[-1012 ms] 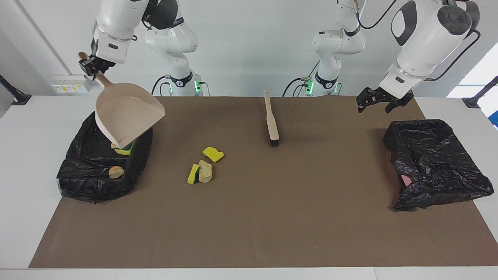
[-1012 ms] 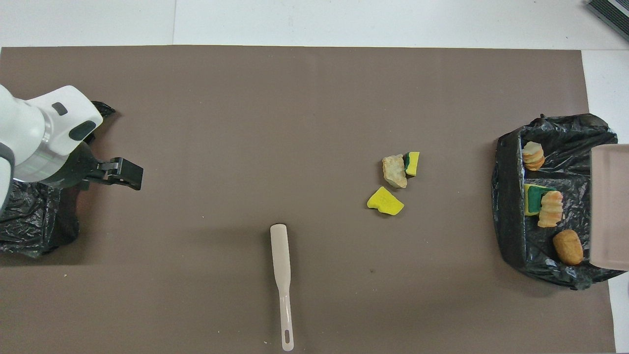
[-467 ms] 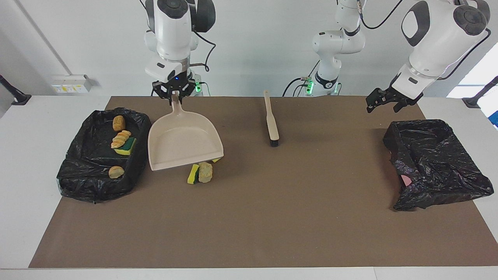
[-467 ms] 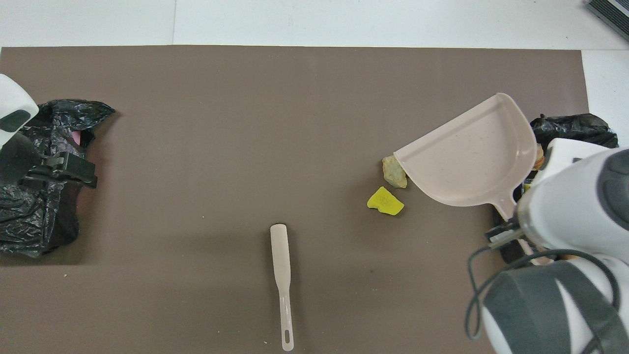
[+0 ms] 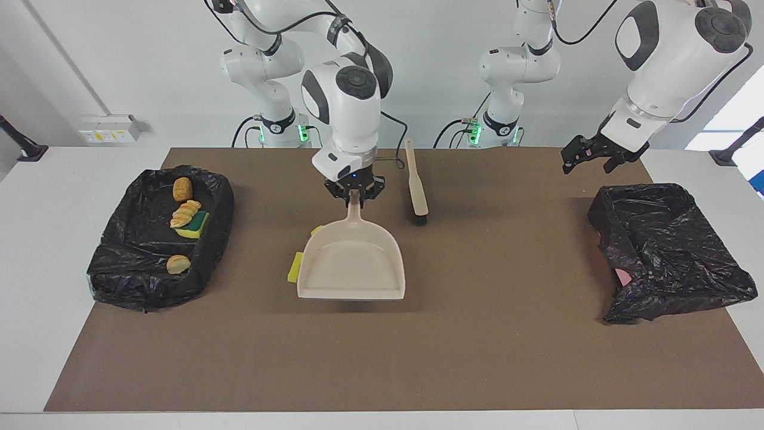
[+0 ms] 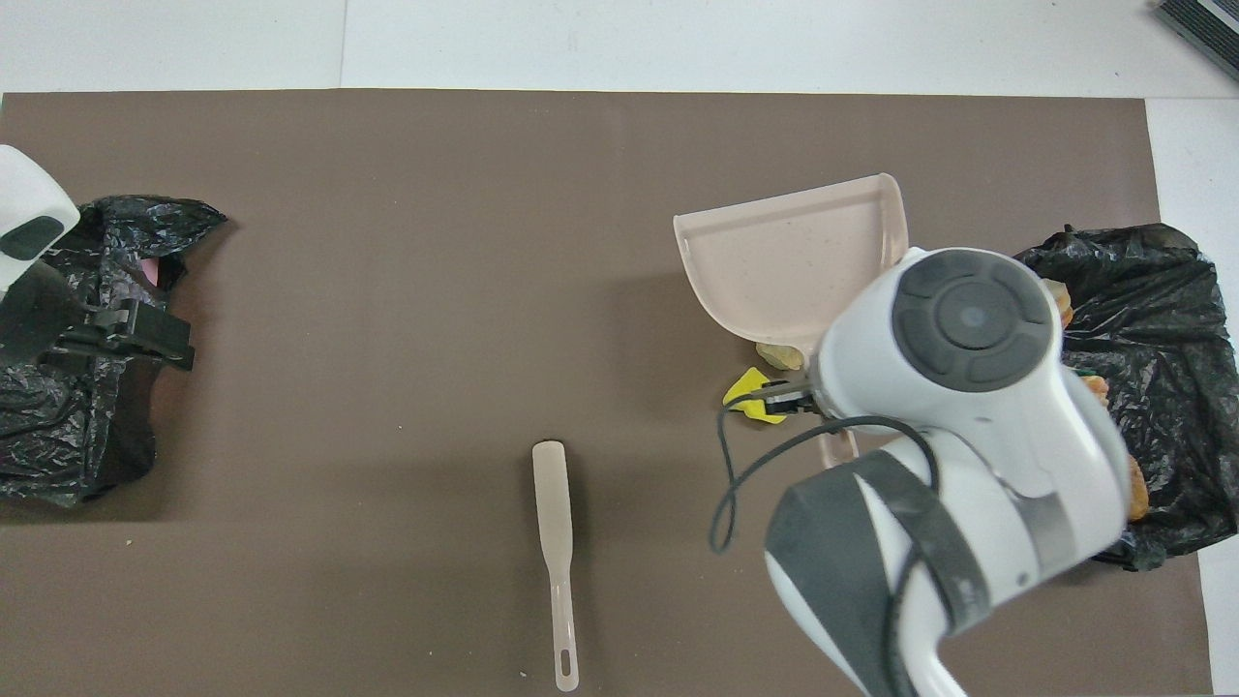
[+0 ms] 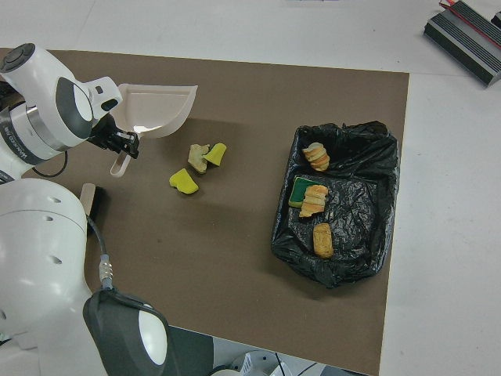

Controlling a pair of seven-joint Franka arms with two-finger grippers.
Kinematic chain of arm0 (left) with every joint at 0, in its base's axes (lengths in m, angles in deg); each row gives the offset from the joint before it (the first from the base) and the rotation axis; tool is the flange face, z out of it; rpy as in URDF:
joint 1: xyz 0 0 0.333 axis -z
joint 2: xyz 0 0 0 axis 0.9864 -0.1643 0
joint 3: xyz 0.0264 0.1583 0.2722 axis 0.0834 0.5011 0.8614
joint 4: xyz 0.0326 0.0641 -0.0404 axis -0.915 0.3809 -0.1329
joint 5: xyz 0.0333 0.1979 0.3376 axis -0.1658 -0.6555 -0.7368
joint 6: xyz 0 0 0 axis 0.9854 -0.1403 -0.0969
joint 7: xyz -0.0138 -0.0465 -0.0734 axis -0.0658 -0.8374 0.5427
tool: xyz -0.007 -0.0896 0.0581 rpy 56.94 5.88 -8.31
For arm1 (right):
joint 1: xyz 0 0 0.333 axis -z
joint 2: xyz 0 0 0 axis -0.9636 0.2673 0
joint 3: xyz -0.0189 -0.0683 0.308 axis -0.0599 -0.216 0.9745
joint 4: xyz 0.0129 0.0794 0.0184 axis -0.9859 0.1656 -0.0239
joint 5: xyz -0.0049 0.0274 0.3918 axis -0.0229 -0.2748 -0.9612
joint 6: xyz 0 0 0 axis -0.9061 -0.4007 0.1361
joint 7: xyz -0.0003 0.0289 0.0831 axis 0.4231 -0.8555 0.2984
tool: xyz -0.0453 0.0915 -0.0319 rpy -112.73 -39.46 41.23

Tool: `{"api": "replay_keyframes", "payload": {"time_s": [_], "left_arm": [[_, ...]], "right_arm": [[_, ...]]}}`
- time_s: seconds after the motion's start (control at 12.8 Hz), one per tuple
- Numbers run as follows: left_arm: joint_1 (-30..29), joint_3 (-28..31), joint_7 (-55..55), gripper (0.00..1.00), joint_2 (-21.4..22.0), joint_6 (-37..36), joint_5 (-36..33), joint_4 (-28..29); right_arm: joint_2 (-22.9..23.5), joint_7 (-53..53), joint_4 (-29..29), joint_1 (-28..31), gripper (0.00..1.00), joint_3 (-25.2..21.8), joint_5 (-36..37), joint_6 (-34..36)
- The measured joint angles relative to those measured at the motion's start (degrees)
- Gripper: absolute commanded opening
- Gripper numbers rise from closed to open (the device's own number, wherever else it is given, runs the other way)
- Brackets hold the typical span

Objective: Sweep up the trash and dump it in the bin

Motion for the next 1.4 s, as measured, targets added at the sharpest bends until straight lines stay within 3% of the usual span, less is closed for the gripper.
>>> {"api": "replay_keyframes", "payload": {"time_s": [0.39,0.54,0.62,0.7,0.78,1.17,1.4], "left_arm": [[0.01,-0.26,0.36,1.00,0.08,1.39,0.08,-0.02],[0.02,-0.41,1.08,1.00,0.13,1.39,0.08,-0.02],[0.02,-0.42,1.26,1.00,0.14,1.39,0.08,-0.02],[0.02,-0.43,1.33,1.00,0.16,1.38,0.08,0.00],[0.02,-0.45,1.36,1.00,0.18,1.37,0.08,0.06],[0.67,-0.83,1.43,1.00,0.16,4.01,0.15,0.72],[3.76,-1.25,1.23,1.00,-0.60,9.46,0.21,2.76]], "right_arm": [[18.03,-5.92,-15.44,-8.78,0.00,-0.94,0.82,-5.01],[22.47,-6.47,-18.32,-10.24,0.00,-1.07,3.56,-5.79],[23.22,-6.48,-18.57,-10.44,0.18,-1.06,3.97,-5.88],[23.24,-6.48,-18.73,-10.46,0.77,-1.07,4.01,-5.87],[23.24,-6.48,-18.92,-10.46,1.00,-1.07,4.01,-5.87],[19.27,-6.27,-19.10,-9.25,1.00,-1.09,3.03,-4.34],[14.15,-4.74,-18.60,-8.46,1.00,-1.04,1.13,3.66]]}}
